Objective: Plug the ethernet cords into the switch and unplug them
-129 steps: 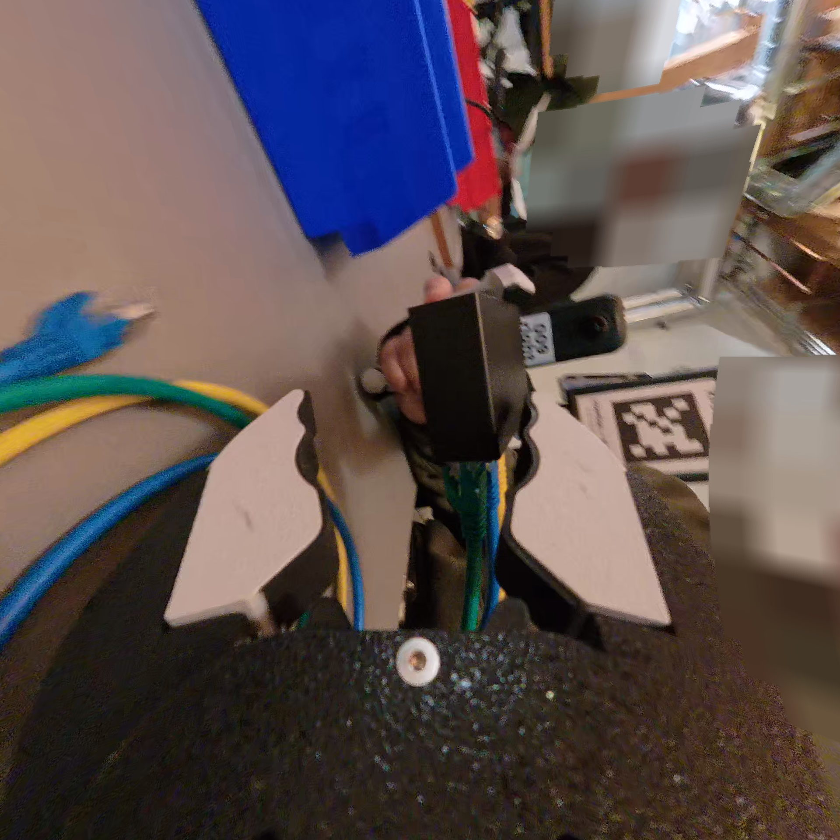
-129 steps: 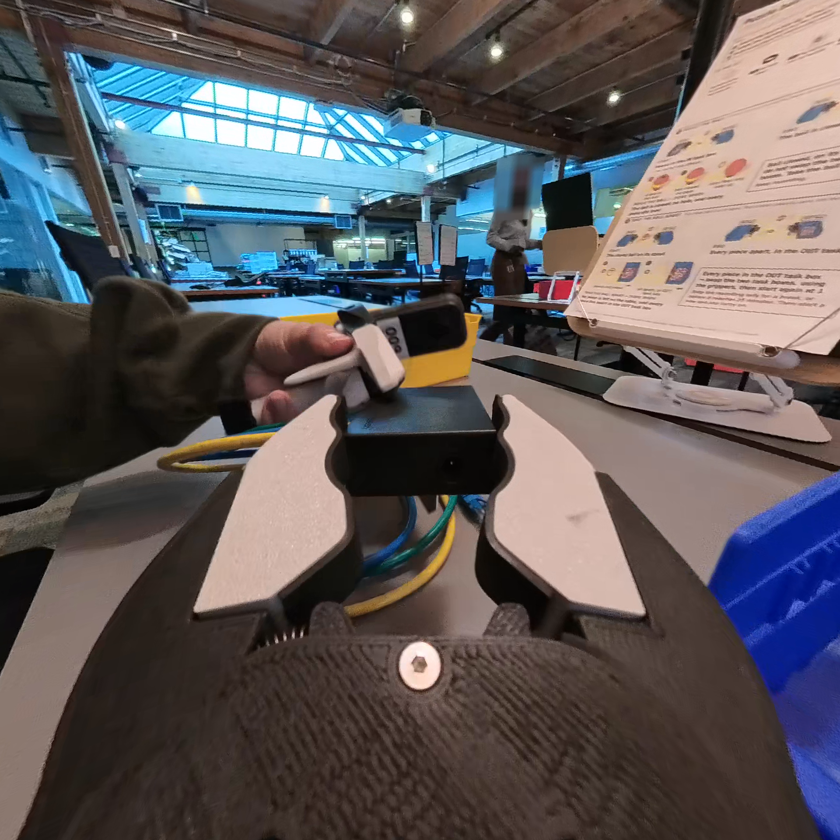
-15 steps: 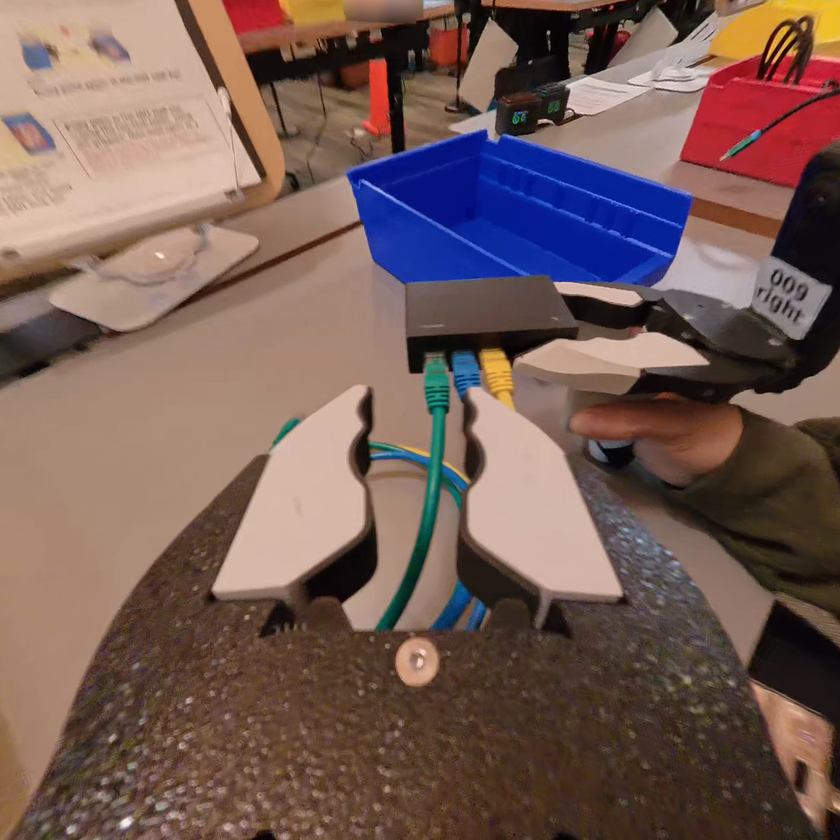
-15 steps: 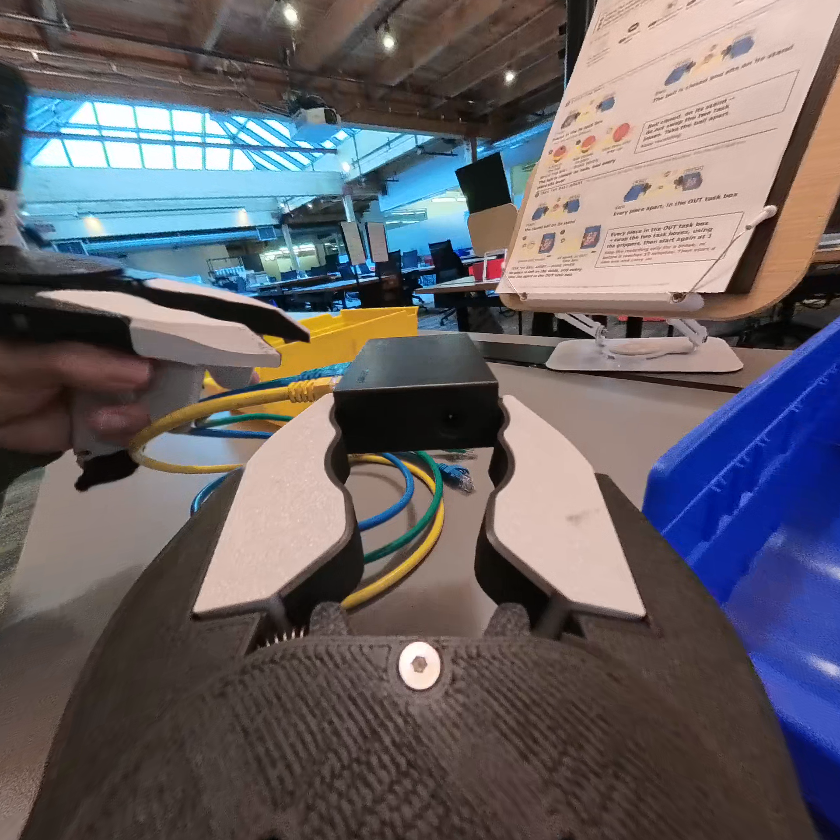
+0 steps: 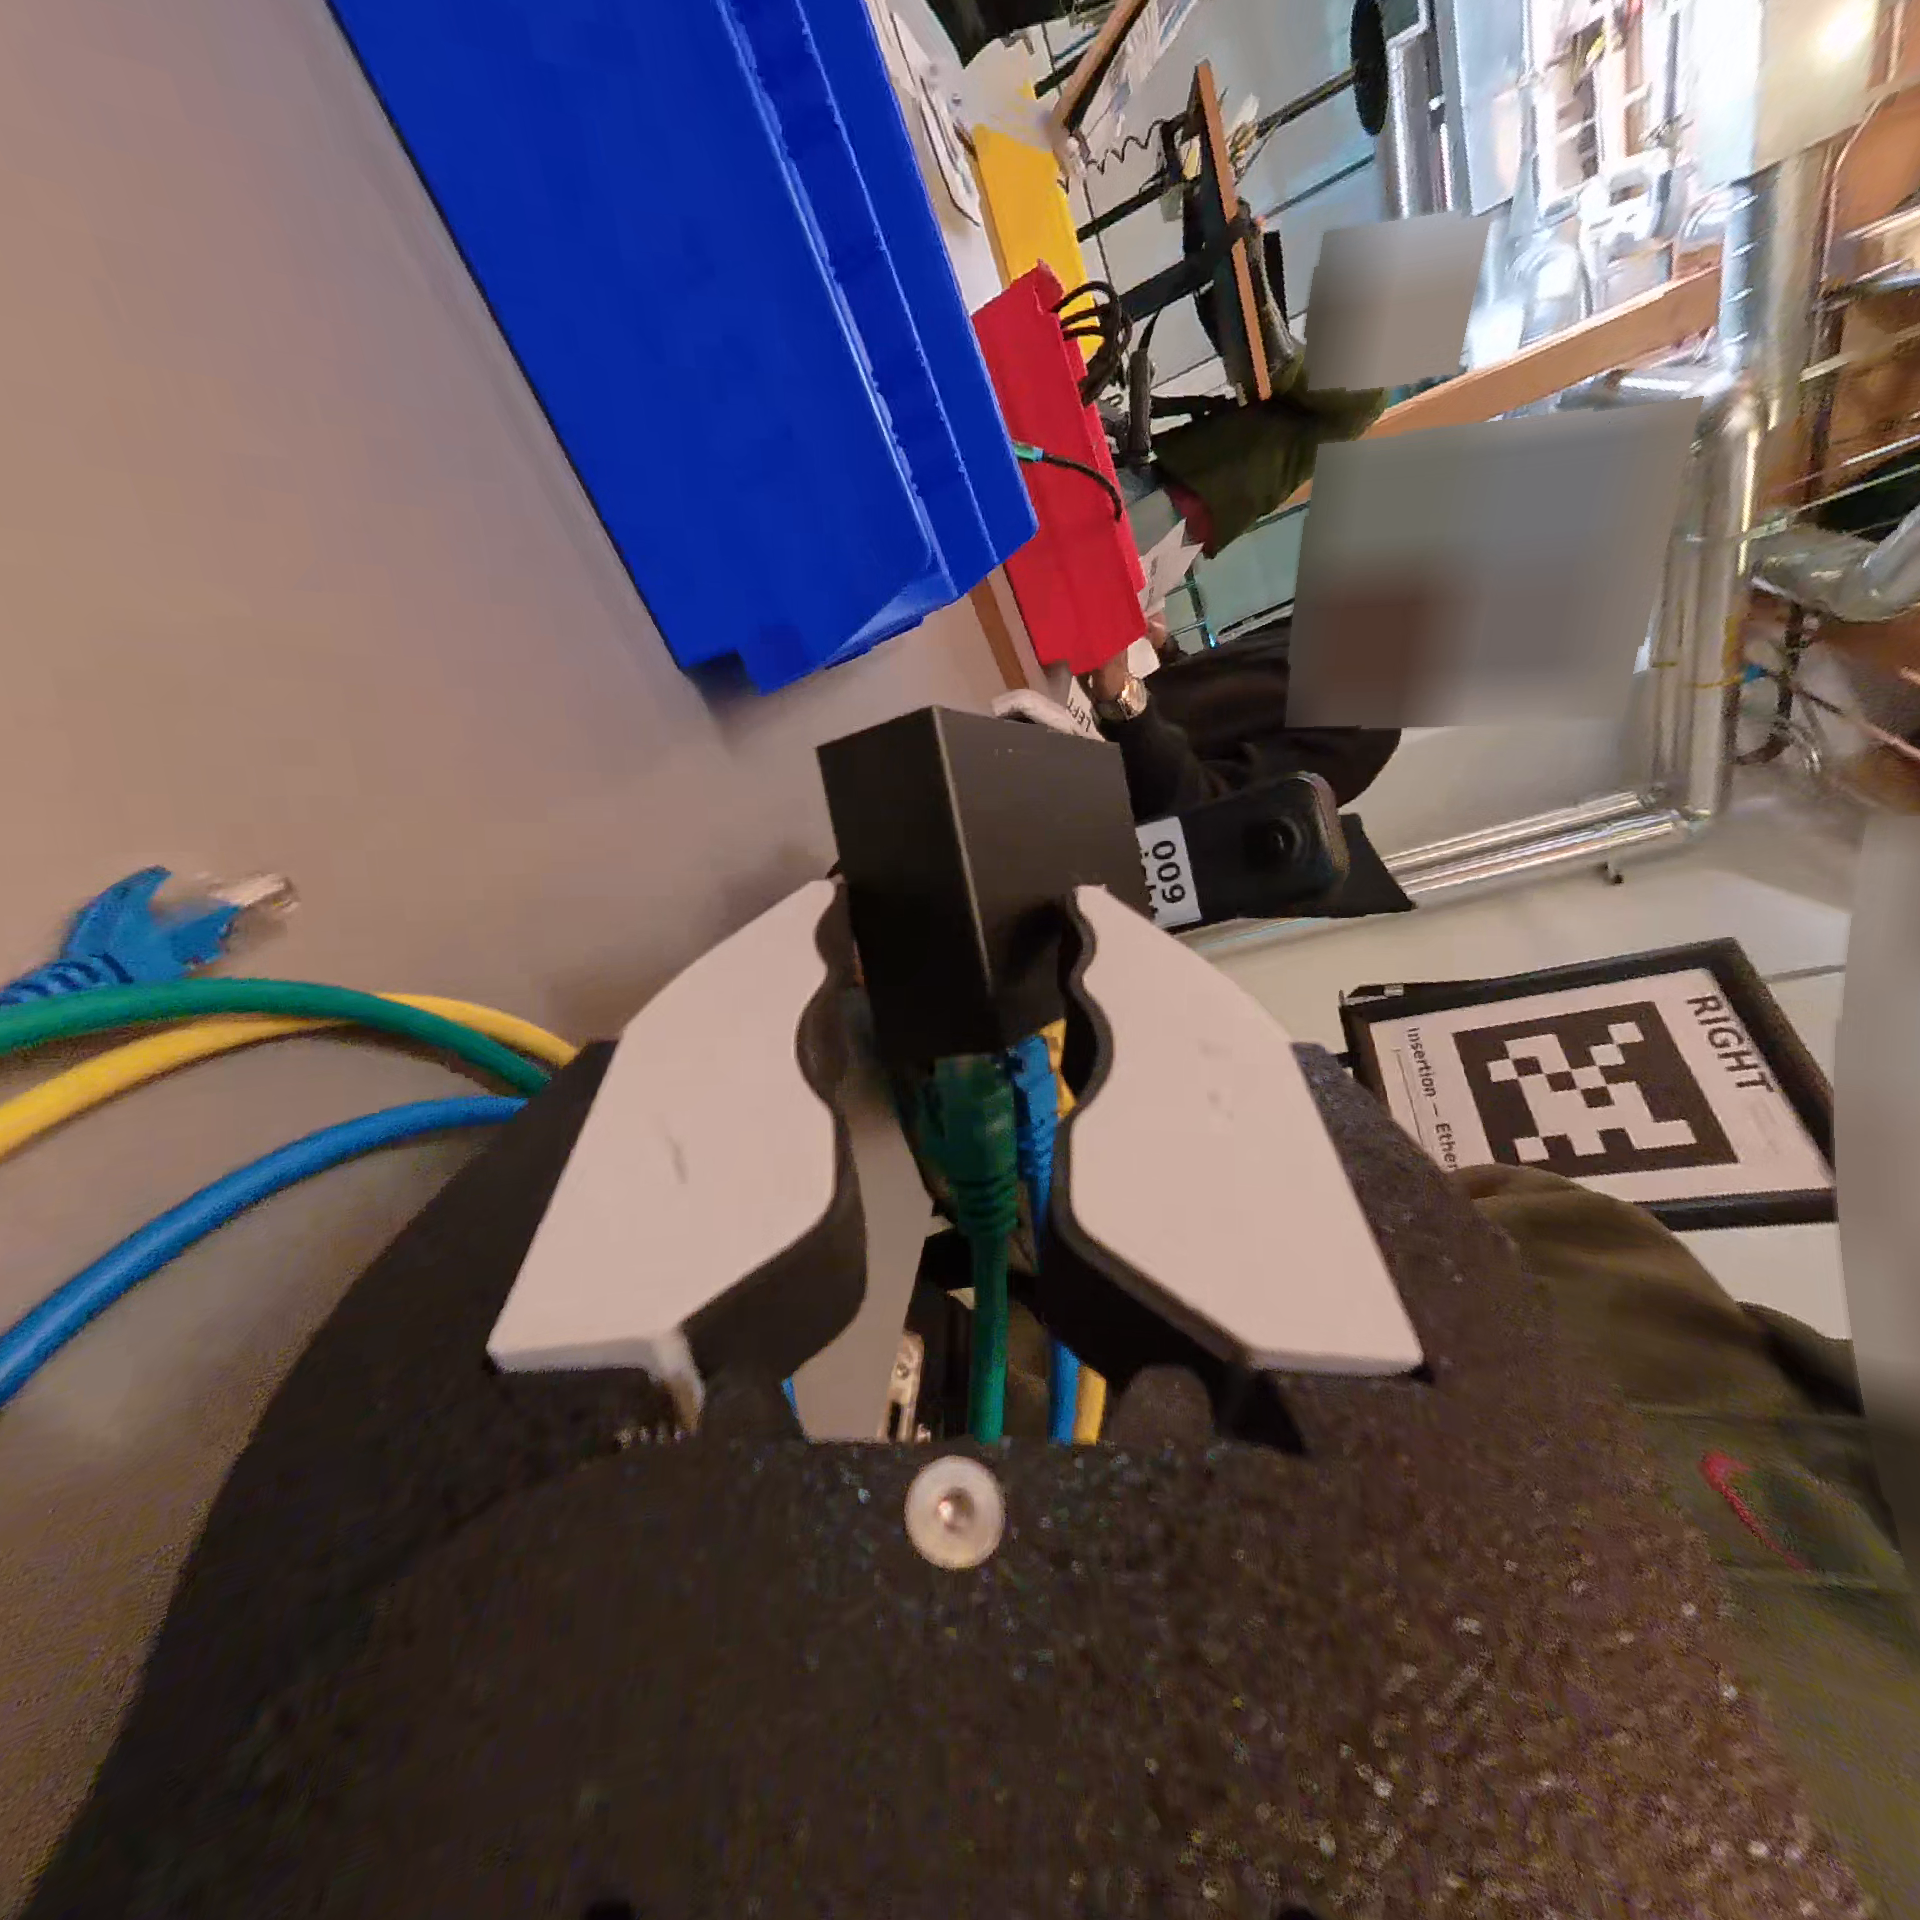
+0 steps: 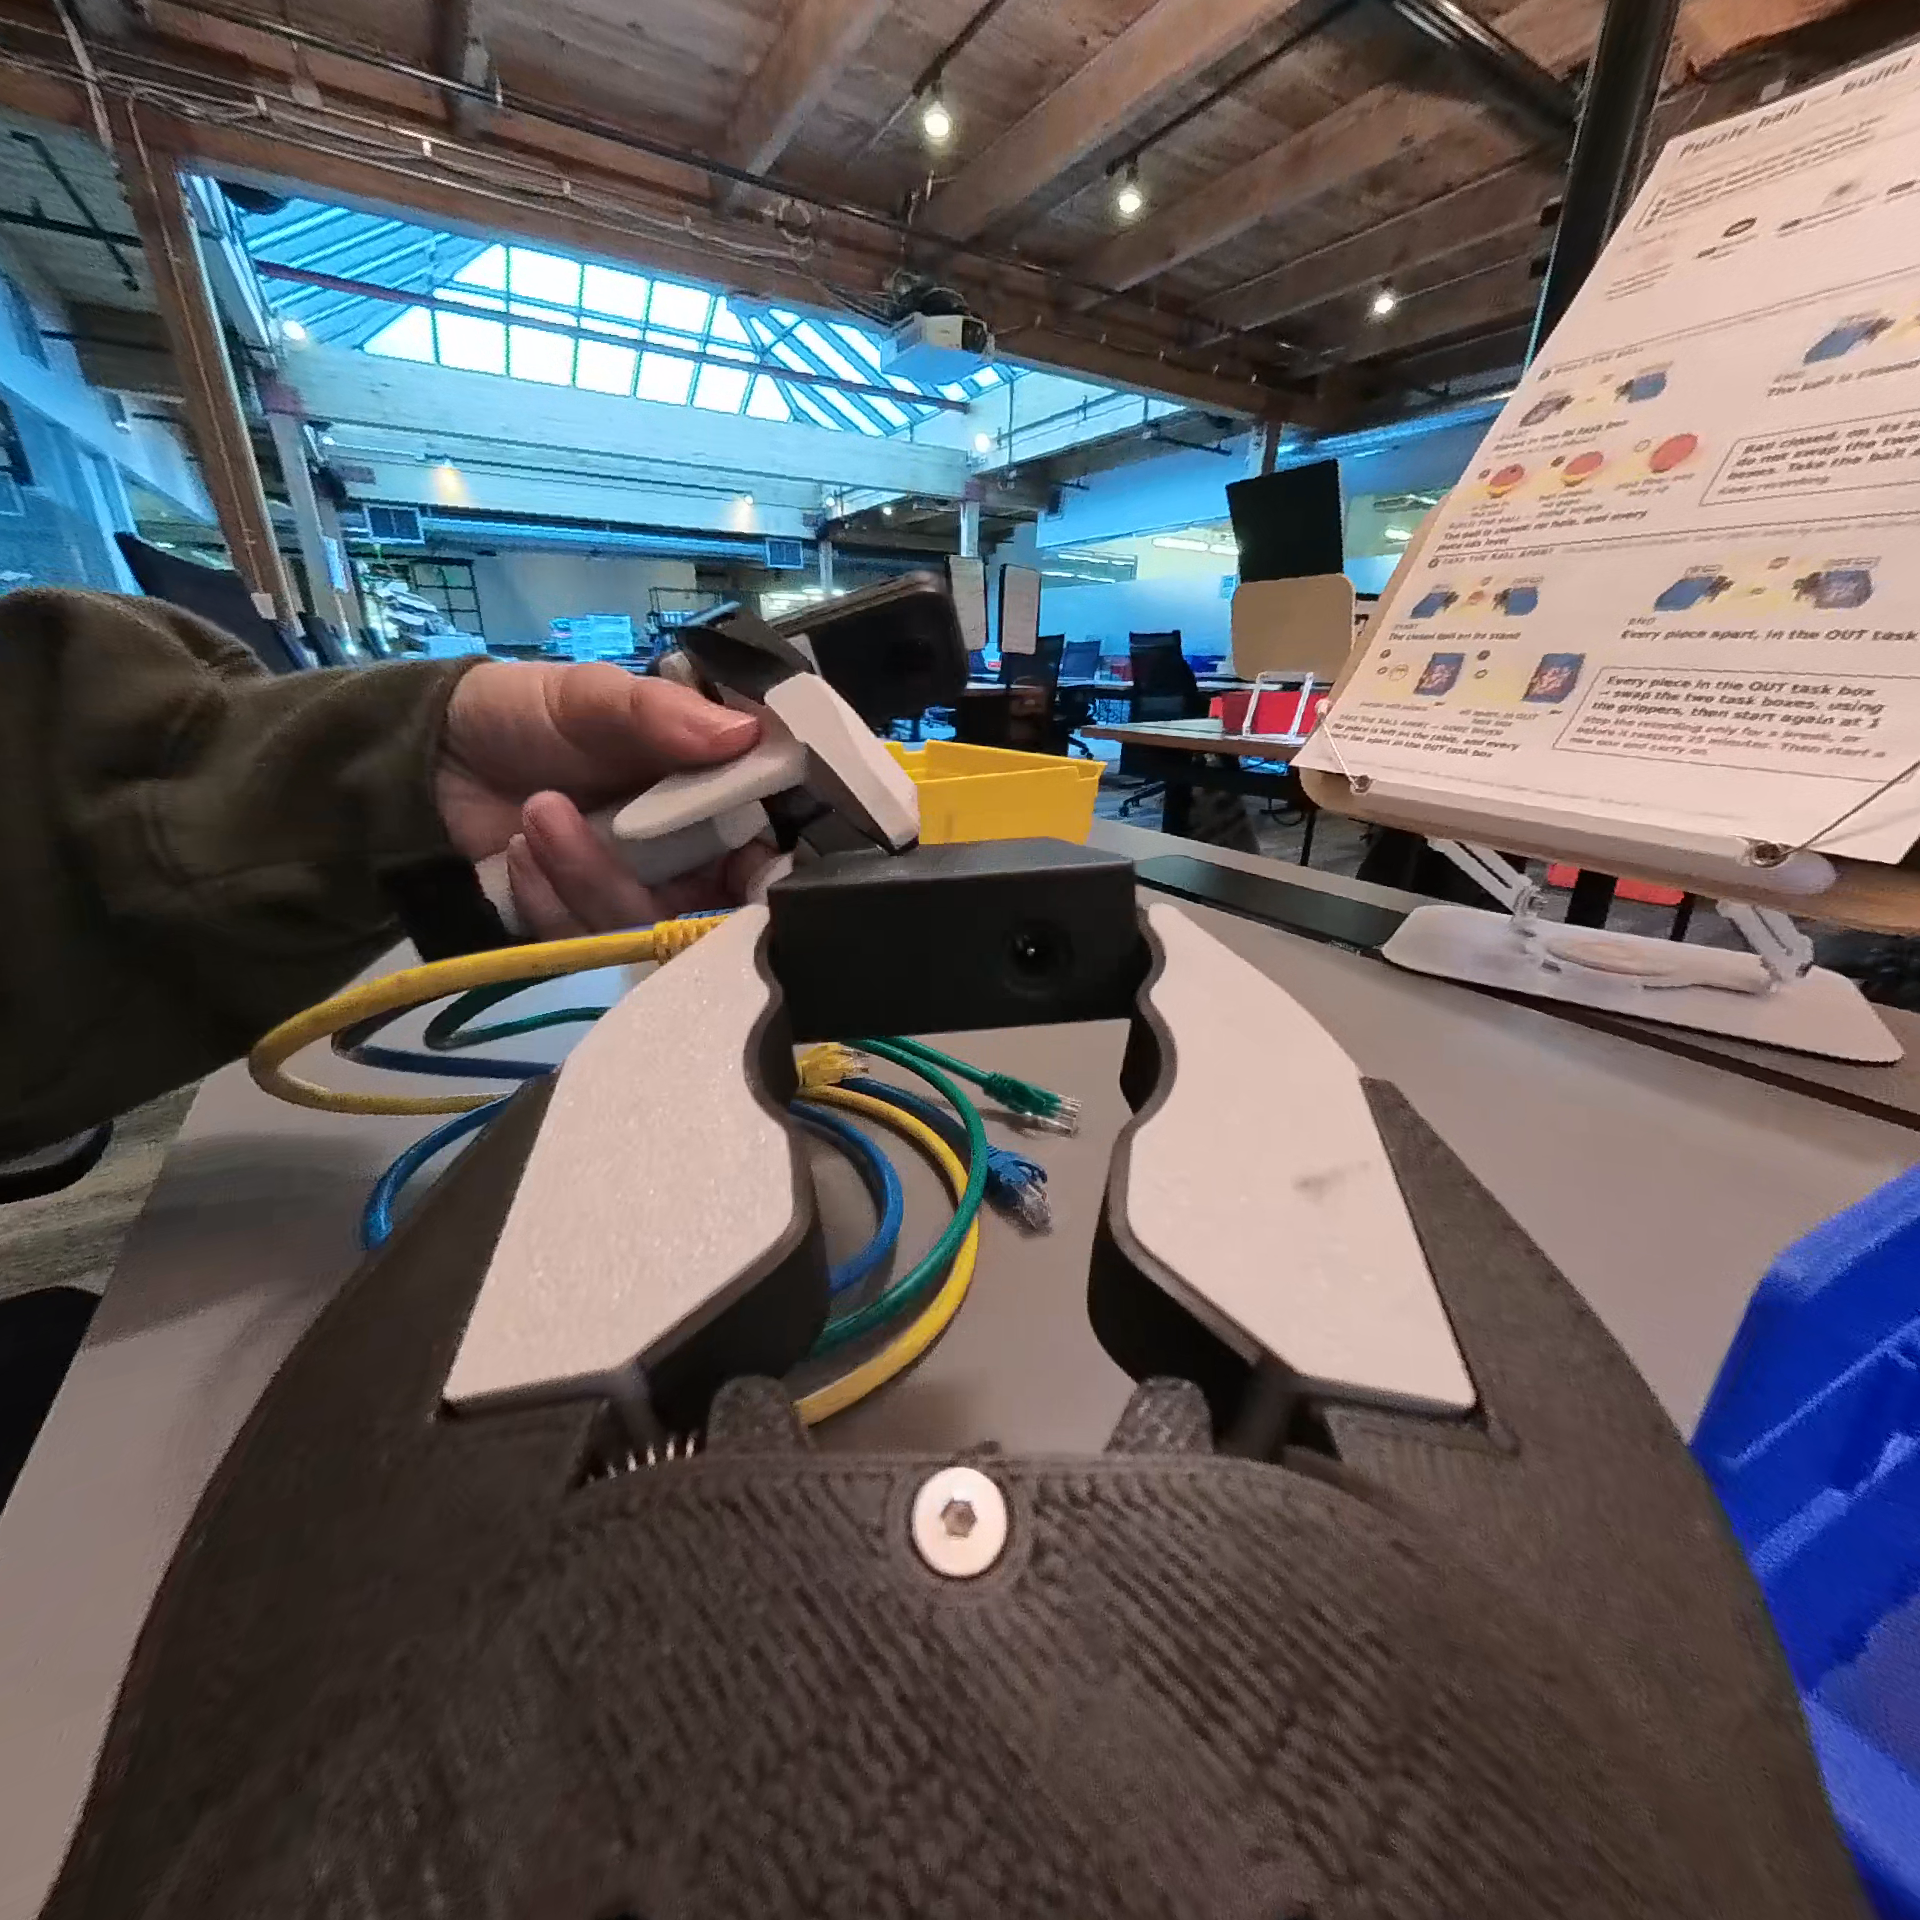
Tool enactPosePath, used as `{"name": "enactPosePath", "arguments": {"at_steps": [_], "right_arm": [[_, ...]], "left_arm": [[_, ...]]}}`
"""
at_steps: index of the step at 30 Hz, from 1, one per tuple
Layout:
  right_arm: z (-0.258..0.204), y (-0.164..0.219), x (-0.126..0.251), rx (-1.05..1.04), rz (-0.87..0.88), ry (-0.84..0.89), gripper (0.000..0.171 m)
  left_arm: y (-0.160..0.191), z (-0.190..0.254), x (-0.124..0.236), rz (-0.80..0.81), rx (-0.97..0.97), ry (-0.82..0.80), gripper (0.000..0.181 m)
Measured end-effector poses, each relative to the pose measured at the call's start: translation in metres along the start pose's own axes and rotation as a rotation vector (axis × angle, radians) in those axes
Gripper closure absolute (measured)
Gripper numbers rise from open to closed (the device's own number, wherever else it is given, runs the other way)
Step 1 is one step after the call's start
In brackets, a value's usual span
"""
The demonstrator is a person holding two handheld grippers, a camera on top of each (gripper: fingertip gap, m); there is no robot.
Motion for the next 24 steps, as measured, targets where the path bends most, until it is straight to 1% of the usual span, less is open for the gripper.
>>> {"name": "enactPosePath", "arguments": {"at_steps": [2, 6, 8, 12, 18, 21, 23, 24], "right_arm": [[-0.002, 0.0, 0.0, 0.035, 0.01, -0.002, 0.11], [-0.005, 0.0, -0.001, 0.084, 0.031, -0.006, 0.107], [-0.005, 0.0, -0.001, 0.127, 0.035, 0.019, 0.105], [-0.008, 0.004, -0.002, 0.202, -0.015, 0.012, 0.106], [-0.016, 0.007, -0.004, 0.252, -0.051, -0.051, 0.108], [-0.015, 0.01, -0.007, 0.254, -0.122, -0.035, 0.109], [-0.012, 0.008, -0.006, 0.211, -0.107, -0.001, 0.109], [-0.01, 0.006, -0.006, 0.167, -0.087, 0.01, 0.109]], "left_arm": [[0.0, 0.003, 0.002, -0.003, 0.005, -0.014, 0.146], [-0.002, 0.013, 0.006, -0.072, -0.023, -0.07, 0.149], [-0.003, 0.017, 0.008, -0.107, -0.04, -0.102, 0.15], [-0.003, 0.016, 0.012, -0.177, -0.049, -0.18, 0.15], [0.0, 0.015, 0.015, -0.232, -0.035, -0.211, 0.15], [-0.001, 0.016, 0.016, -0.215, -0.063, -0.24, 0.151], [-0.004, 0.018, 0.013, -0.179, -0.143, -0.234, 0.15], [-0.004, 0.018, 0.011, -0.167, -0.181, -0.226, 0.144]]}}
Point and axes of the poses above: each gripper's, where its closed fingertips meet, x back along the fingers, y out of its underside, z = x × y across the jaws, the point moved 7 cm from there along x, back along the fingers, and after that the axes turned 9 degrees about y, right-handed, at the moved point
